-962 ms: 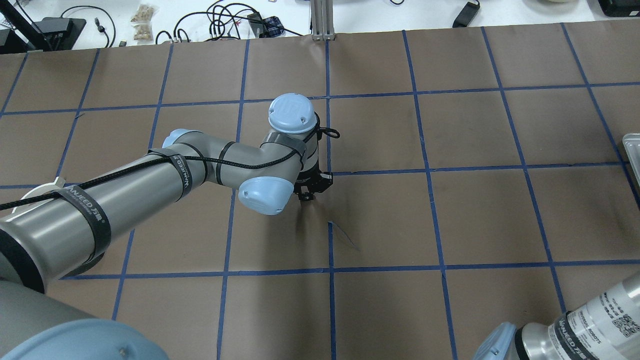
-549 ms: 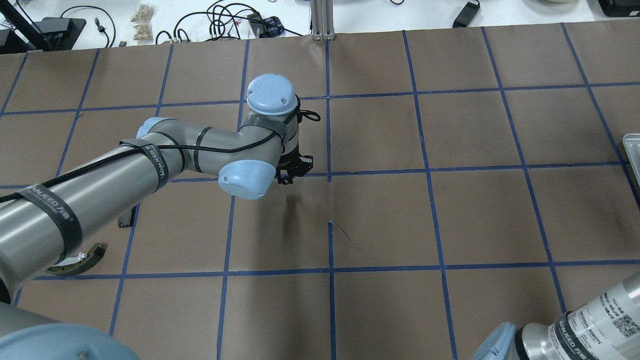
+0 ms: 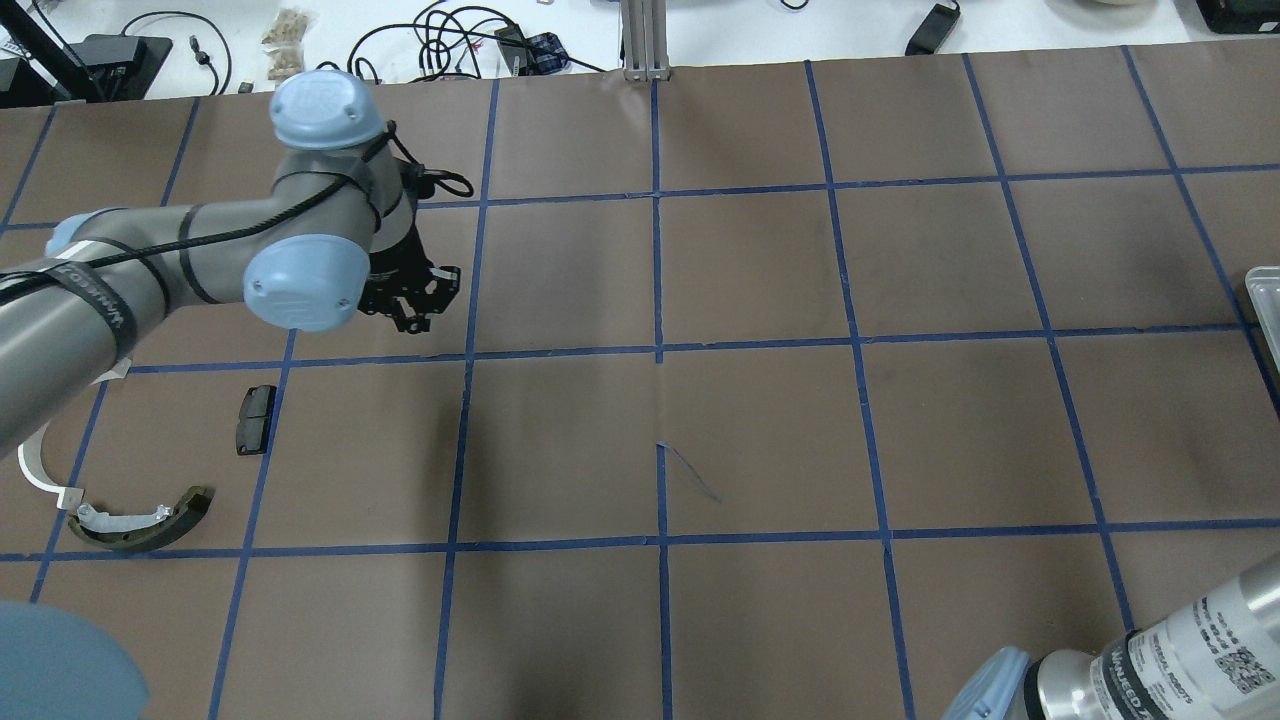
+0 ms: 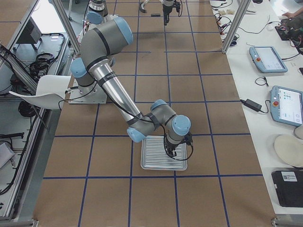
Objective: Place bearing gear from tray to pile
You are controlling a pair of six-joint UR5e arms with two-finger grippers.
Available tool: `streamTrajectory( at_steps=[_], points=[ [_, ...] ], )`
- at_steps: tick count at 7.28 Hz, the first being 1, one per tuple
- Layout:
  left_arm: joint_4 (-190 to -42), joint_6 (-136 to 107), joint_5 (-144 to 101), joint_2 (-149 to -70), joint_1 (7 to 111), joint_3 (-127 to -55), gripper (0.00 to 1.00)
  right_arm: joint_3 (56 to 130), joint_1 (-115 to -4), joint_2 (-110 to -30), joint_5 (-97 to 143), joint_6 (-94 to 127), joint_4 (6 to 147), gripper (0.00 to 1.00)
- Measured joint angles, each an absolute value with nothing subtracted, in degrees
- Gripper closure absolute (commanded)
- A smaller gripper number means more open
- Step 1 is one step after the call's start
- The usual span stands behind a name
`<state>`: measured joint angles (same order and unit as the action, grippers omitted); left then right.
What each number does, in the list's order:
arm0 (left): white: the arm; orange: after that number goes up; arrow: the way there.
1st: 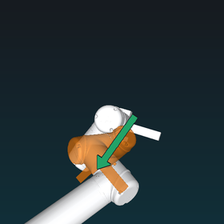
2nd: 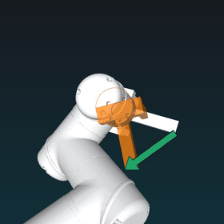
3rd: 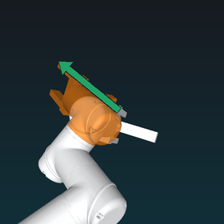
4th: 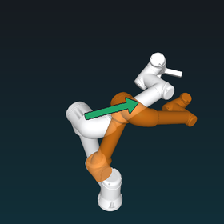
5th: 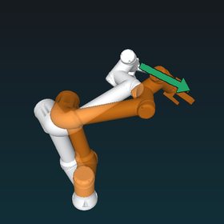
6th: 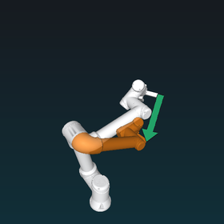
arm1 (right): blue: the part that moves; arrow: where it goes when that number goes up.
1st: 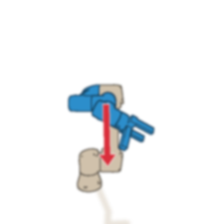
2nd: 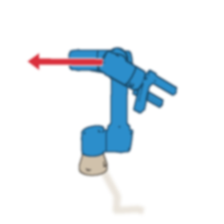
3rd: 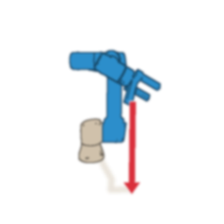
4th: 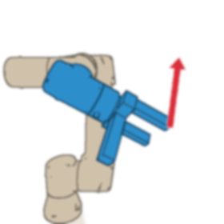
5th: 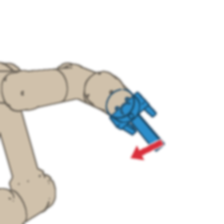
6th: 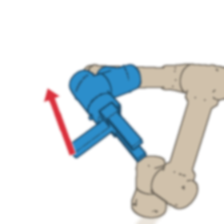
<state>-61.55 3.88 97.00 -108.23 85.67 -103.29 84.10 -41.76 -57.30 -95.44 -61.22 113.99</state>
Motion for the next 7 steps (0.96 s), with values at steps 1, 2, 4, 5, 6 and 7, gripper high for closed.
streamTrajectory(
  at_steps=[1, 2, 4, 5, 6, 7],
  points=[
    [-61.9, 11.9, 97.2, -107.9, 79.9, -103.7, 1.0, 84.3, -44.6, -59.8, -95.1, -57.9, 110.0, 1.0],
    [-61.8, 19.6, 97.2, -108.1, 73.1, -104.5, 1.0, 84.7, -48.4, -61.8, -93.7, -52.8, 105.8, 1.0],
    [-56.9, 34.5, 97.0, -109.8, 61.7, -106.4, 1.0, 87.1, -57.8, -63.7, -88.0, -38.8, 100.7, 1.0],
    [-54.2, 39.6, 96.8, -111.0, 58.7, -106.8, 0.54, 89.1, -63.2, -64.6, -86.2, -31.5, 100.3, 1.0],
    [-52.7, 42.1, 96.8, -111.9, 57.3, -107.2, 0.01, 91.0, -68.4, -66.1, -84.2, -24.0, 100.2, 1.0],
    [-52.2, 43.0, 96.8, -112.2, 56.8, -107.6, 0.0, 92.9, -73.7, -67.8, -81.9, -16.4, 100.6, 1.0]
  ],
)
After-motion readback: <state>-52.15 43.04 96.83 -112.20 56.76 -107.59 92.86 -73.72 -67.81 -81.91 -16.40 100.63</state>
